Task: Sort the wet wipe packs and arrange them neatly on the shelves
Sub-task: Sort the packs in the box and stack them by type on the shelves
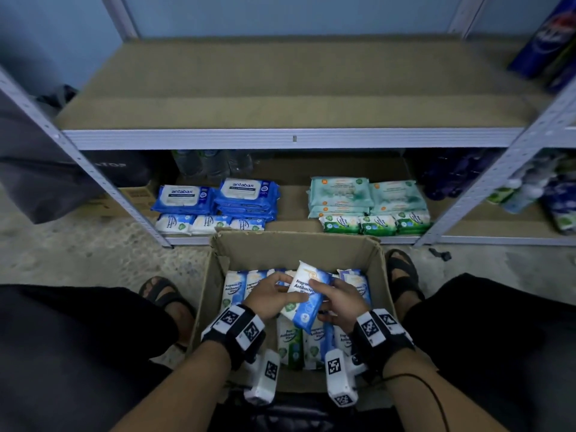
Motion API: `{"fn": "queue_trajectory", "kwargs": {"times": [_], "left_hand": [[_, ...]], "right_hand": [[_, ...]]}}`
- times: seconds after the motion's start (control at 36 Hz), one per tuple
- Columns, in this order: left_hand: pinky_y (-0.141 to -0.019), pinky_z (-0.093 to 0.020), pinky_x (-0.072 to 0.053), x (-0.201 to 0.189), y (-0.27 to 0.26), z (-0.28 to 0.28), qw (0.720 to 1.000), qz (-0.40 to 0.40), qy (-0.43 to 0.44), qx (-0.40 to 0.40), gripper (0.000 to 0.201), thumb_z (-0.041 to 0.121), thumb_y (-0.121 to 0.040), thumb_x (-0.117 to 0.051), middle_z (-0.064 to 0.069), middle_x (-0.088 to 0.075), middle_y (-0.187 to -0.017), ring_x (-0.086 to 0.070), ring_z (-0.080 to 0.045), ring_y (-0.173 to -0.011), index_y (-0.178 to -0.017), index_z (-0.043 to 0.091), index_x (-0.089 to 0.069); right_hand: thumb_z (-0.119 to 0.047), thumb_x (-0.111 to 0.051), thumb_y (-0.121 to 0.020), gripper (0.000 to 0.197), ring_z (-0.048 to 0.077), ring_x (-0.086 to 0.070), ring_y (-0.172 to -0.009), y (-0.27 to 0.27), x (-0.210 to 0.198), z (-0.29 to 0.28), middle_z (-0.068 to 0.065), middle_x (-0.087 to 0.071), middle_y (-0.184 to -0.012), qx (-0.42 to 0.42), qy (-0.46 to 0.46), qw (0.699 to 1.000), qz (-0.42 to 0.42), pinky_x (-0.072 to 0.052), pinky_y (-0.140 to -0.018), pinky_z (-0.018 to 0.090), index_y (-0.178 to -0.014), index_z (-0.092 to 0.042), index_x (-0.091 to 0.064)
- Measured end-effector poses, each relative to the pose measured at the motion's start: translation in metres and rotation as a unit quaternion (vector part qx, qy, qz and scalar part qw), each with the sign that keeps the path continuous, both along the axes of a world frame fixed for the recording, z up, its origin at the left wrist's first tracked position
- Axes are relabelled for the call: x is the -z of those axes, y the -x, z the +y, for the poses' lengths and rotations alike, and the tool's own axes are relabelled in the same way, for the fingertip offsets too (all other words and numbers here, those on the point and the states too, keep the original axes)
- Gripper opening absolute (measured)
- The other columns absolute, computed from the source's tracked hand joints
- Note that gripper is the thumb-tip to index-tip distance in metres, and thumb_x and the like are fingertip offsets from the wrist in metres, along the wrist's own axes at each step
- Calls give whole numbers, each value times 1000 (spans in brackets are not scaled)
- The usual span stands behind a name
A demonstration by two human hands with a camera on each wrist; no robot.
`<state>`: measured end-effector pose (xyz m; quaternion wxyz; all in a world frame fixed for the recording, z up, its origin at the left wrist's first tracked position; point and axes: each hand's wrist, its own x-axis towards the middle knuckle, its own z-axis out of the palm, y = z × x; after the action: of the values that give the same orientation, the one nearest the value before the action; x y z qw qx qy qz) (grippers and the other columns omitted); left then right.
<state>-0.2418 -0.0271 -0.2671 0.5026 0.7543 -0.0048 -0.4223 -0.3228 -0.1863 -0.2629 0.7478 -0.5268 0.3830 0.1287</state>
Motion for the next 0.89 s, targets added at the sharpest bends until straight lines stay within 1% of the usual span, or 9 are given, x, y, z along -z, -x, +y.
{"fn": "queue_trajectory", "kwargs": {"times": [0.14, 0.28, 0.47, 0.53, 0.58, 0.64, 0.75, 0.83, 0.89], "left_hand": [[-75, -33, -56, -8, -3, 1, 999, 37, -9, -1, 40, 29, -72, -85, -4, -75, -96, -72, -19, -88, -104, 15, -65], [-99, -46, -51, 1, -5, 9, 997, 65, -33, 37, 51, 43, -54, -86, -2, -76, -100, -70, -25, -101, -96, 16, -75], [-101, -45, -50, 30, -11, 15, 987, 88, -122, 48, 31, 48, -50, -81, -10, -72, -111, -65, -29, -109, -69, 23, -75], [-88, -33, -51, 31, -10, 18, 985, 83, -152, 27, 20, 39, -64, -79, -14, -71, -107, -65, -29, -104, -55, 24, -70], [-67, -27, -47, 38, -12, 24, 982, 81, -168, -9, 30, 30, -70, -79, -21, -68, -90, -63, -28, -78, -48, 22, -59], [-55, -25, -44, 50, -14, 33, 976, 87, -196, -23, 30, 25, -73, -80, -13, -59, -73, -55, -24, -64, -63, 14, -54], [-78, -36, -56, 89, -18, 54, 962, 97, -253, -10, 61, 35, -45, -85, -16, -71, -97, -68, -33, -92, -92, -1, -68], [-89, -40, -54, 101, -15, 59, 956, 89, -279, -1, 57, 18, -67, -87, -17, -68, -115, -64, -35, -107, -115, -3, -66], [-89, -34, -50, 111, -15, 64, 952, 88, -290, 40, 60, 21, -76, -83, -15, -62, -127, -59, -33, -117, -127, 0, -59]], "right_hand": [[-22, -73, -86, 25, 15, -66, -63, 0, -1, -2, 5, -73, -83, -46, -7, 999, -1, -43, -54, 25, -109, -15, -65], [-28, -75, -85, 37, 31, -69, -92, -1, 1, 2, 10, -74, -103, -97, -14, 995, 12, -48, -65, 32, -118, -16, -64], [-37, -80, -78, 49, 26, -69, -95, -7, 23, 10, 8, -68, -113, -159, 113, 980, 30, -57, -63, 35, -117, -20, -56], [-45, -78, -75, 58, 25, -67, -98, -8, 34, 6, 7, -66, -117, -194, 183, 962, 56, -59, -75, 40, -122, -20, -54], [-50, -73, -79, 60, 22, -63, -98, -7, 40, -2, 7, -65, -118, -233, 252, 936, 81, -55, -80, 36, -125, -18, -54], [-48, -68, -86, 54, 22, -61, -101, -6, 47, -13, 6, -64, -119, -255, 290, 916, 110, -49, -78, 27, -127, -18, -53], [-48, -69, -81, 51, 28, -57, -116, -7, 65, -37, 3, -60, -116, -258, 323, 897, 159, -46, -99, 33, -118, -15, -56], [-39, -64, -90, 36, 28, -60, -112, -8, 73, -53, 3, -57, -106, -267, 346, 880, 185, -45, -86, 25, -117, -16, -56], [-36, -59, -95, 36, 27, -60, -111, -7, 77, -63, 4, -60, -117, -277, 376, 860, 204, -42, -80, 25, -125, -17, -55]]}}
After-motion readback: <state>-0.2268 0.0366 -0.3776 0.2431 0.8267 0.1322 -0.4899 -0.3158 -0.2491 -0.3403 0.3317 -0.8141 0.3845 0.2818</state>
